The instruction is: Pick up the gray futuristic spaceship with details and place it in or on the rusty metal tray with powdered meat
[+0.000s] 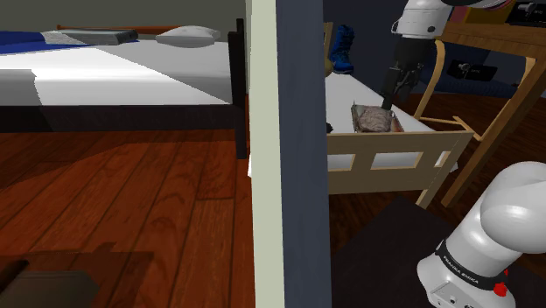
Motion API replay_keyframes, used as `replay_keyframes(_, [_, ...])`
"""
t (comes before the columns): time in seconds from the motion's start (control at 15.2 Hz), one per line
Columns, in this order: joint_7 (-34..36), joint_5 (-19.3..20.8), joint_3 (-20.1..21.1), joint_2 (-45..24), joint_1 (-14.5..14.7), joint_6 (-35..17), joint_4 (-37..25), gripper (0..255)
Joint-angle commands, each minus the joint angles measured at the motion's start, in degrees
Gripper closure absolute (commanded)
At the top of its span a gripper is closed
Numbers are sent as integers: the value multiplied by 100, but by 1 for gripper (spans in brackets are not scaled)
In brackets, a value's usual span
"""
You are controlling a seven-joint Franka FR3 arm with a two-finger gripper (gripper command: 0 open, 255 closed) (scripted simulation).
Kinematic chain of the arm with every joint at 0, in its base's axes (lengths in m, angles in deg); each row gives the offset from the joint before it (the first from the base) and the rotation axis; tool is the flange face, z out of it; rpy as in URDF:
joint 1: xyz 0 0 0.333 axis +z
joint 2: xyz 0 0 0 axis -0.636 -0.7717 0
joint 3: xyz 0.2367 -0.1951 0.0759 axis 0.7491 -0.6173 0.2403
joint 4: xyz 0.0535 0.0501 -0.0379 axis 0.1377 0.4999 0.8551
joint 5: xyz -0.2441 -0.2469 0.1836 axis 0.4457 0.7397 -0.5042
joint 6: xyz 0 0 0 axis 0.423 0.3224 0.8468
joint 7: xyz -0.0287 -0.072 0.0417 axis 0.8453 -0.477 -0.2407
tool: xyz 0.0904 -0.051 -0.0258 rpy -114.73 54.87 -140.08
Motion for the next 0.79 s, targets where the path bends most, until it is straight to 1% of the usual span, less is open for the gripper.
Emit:
replay_keyframes(0.0, [0, 0, 0, 0, 0, 0, 0, 0])
replay_keyframes(0.33, [162, -89, -12, -784, -32, -1002, -7, 0])
replay_keyframes(0.73, [320, -205, -41, -1860, -62, -2071, -284, 0])
